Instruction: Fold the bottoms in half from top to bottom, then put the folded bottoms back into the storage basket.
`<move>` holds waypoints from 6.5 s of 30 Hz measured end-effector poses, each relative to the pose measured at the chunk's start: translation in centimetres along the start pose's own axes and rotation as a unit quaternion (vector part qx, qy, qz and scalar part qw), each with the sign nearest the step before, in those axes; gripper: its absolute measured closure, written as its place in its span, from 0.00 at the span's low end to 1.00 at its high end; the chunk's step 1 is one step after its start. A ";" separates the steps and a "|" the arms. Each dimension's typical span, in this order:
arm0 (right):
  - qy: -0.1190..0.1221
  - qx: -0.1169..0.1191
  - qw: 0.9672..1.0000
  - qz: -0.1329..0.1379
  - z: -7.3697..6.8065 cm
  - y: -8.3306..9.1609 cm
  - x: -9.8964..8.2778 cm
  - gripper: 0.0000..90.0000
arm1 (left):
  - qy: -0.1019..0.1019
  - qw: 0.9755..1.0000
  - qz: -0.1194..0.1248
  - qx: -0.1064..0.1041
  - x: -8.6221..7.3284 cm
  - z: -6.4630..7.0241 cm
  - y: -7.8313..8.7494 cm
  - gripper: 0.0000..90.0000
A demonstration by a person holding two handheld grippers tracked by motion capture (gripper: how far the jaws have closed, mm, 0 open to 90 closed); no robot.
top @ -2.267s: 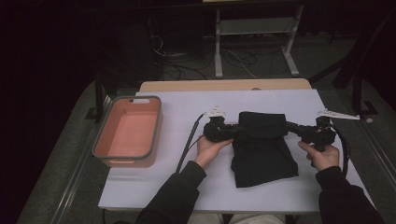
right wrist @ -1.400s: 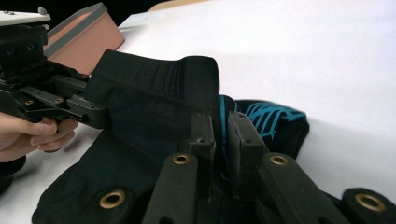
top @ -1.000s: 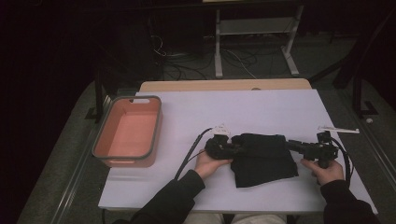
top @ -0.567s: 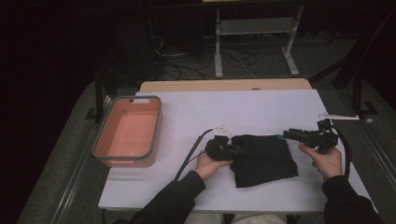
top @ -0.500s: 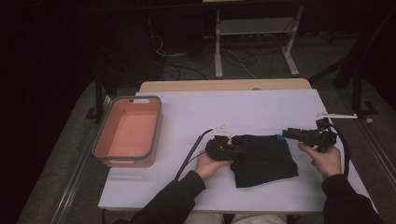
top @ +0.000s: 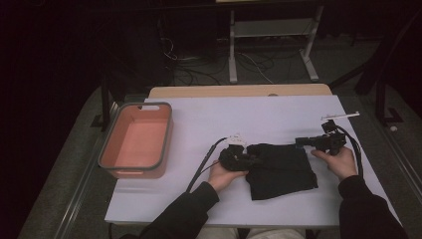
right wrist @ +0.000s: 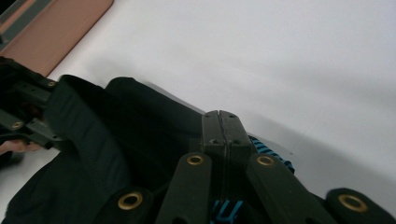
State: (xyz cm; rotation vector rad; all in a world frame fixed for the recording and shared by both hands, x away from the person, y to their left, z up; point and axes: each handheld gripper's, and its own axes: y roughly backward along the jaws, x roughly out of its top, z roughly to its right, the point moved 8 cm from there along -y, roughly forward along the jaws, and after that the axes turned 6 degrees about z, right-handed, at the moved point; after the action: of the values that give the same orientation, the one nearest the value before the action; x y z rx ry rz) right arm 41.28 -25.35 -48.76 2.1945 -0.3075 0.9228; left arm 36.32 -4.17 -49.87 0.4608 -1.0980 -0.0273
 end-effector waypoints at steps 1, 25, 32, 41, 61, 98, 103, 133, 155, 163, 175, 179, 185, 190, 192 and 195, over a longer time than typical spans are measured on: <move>-0.003 0.002 1.000 -0.002 0.0 -0.1 -0.1 0.98 | -0.001 1.000 0.000 0.000 0.0 0.0 0.0 0.84; -0.006 0.053 0.995 -0.087 -0.8 -1.3 -2.4 0.98 | 0.034 0.999 0.009 0.000 0.3 0.5 1.7 0.42; 0.007 0.060 0.994 -0.096 -1.6 -0.9 -3.0 0.98 | 0.039 0.999 0.029 0.010 0.5 0.4 3.3 0.40; 0.012 0.070 0.993 -0.093 -2.9 0.0 -3.7 0.98 | 0.046 0.998 0.042 0.015 0.7 0.3 4.1 0.39; 0.051 0.107 0.989 -0.088 -6.5 -0.6 -3.3 0.97 | 0.052 0.997 0.050 0.022 0.7 -0.1 4.2 0.38; 0.093 0.120 0.977 -0.149 -9.7 -2.1 -6.9 0.93 | 0.050 0.997 0.042 0.031 0.7 -0.3 4.2 0.37; 0.099 0.119 0.980 -0.126 -10.0 -1.2 -6.2 0.88 | 0.044 0.997 0.045 0.034 1.0 -0.3 4.4 0.37; 0.028 -0.026 0.999 0.009 -6.7 4.8 -4.0 0.05 | 0.050 0.998 -0.005 0.025 4.2 -0.2 5.0 0.21; -0.014 -0.064 0.998 -0.017 -5.6 5.3 -6.6 0.00 | 0.097 0.993 -0.044 0.045 5.4 -3.6 2.1 0.00; -0.032 -0.069 0.997 -0.029 -5.1 5.3 -7.4 0.08 | 0.126 0.989 -0.044 0.057 4.7 -5.2 1.5 0.00; -0.065 -0.087 0.992 -0.059 -4.4 5.0 -8.6 0.20 | 0.127 0.986 -0.085 0.060 2.8 -5.7 0.0 0.09; -0.084 -0.082 0.991 -0.064 -4.2 5.0 -8.9 0.24 | 0.122 0.986 -0.100 0.061 2.1 -5.4 -0.6 0.11; -0.093 -0.074 0.991 -0.069 -4.3 4.8 -8.9 0.30 | 0.120 0.985 -0.107 0.065 1.7 -5.3 -1.0 0.15; -0.107 -0.070 0.989 -0.070 -4.1 4.7 -8.9 0.32 | 0.127 0.985 -0.100 0.066 1.7 -5.4 -0.8 0.18; -0.110 -0.071 0.989 -0.069 -4.1 4.8 -8.9 0.33 | 0.127 0.985 -0.097 0.066 1.6 -5.4 -0.8 0.20; -0.119 -0.064 0.988 -0.071 -4.2 4.7 -9.0 0.37 | 0.132 0.985 -0.094 0.064 1.6 -5.5 -0.7 0.23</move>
State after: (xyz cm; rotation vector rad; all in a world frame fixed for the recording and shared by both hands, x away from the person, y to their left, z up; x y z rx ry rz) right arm 30.52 -26.25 -50.50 2.1775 -0.3093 0.5497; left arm 41.95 -3.33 -50.77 0.6643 -0.7954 -0.0598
